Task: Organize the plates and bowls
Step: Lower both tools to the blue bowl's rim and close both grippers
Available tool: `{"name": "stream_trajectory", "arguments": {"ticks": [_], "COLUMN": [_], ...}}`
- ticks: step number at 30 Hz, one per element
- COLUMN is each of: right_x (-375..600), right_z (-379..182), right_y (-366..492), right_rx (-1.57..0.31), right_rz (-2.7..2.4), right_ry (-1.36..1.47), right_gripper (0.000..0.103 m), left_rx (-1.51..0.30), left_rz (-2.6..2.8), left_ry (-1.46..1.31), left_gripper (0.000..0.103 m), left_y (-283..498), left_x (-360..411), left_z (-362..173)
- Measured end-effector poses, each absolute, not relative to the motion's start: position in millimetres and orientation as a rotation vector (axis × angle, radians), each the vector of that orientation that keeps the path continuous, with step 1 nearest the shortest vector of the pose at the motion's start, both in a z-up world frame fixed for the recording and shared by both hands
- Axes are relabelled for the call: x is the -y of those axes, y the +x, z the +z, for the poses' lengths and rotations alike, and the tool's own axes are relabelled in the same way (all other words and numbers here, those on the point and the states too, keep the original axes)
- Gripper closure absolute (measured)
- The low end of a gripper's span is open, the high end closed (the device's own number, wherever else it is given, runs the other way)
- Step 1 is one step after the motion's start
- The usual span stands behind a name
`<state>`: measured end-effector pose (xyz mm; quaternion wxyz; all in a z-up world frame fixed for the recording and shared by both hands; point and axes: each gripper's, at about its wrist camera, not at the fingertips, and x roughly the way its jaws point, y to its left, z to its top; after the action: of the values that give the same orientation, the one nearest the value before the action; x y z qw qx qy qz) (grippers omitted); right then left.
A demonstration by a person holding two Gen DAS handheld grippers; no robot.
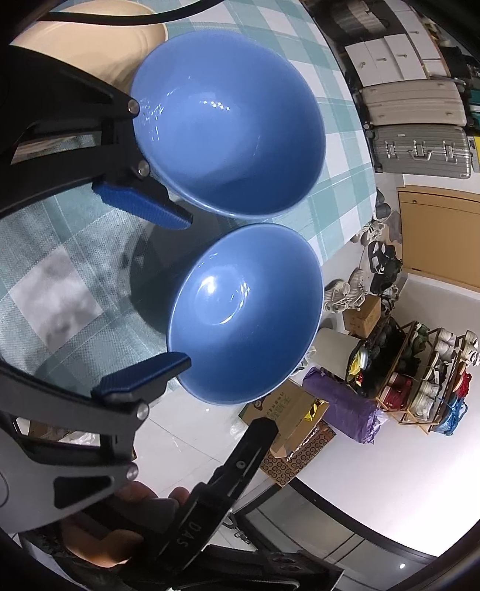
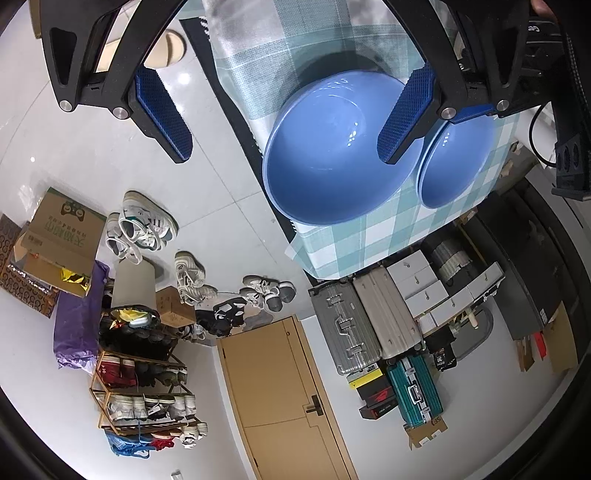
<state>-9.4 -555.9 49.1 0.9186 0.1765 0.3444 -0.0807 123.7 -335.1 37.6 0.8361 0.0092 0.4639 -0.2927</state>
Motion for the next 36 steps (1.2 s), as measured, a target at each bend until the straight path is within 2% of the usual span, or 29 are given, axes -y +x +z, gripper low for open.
{"name": "stream_trajectory", "arguments": {"ticks": [13,18,22,28,30,32,36], "right_x": [566,563,563,561,559,555,551], "right_z": [25,16,9,5,4,3,0], "right_y": [-2,4,8,12,12,13,16], "right_rx": [-0.703,-0.73,-0.748,-0.756,-0.759,-0.763,-0.771], "right_rz": [-0.212,-0.198,-0.18,-0.166,-0.173,-0.17,-0.156], "right_ry": [0.384,0.383,0.41,0.406,0.395,0.376,0.375], "right_gripper": [0.003,0.015,0.022,0.046,0.061,0.063,0.074], "left_rx": [-1.004,-1.007,-1.01,-1.011,-1.011,-1.01,-1.009], "left_rz": [-0.542,-0.531,-0.526,-0.512,-0.504,-0.497,-0.493], "left_ry": [-0.055,-0.059,-0.063,-0.063,-0.059,-0.052,-0.049], "left_gripper": [0.047,0.05,0.062,0.069,0.072,0.075,0.081], "left_y": [145,150,150,154,155,156,156], "left_x": [336,341,345,346,345,345,346], "left_z": [28,22,18,13,12,11,11]}}
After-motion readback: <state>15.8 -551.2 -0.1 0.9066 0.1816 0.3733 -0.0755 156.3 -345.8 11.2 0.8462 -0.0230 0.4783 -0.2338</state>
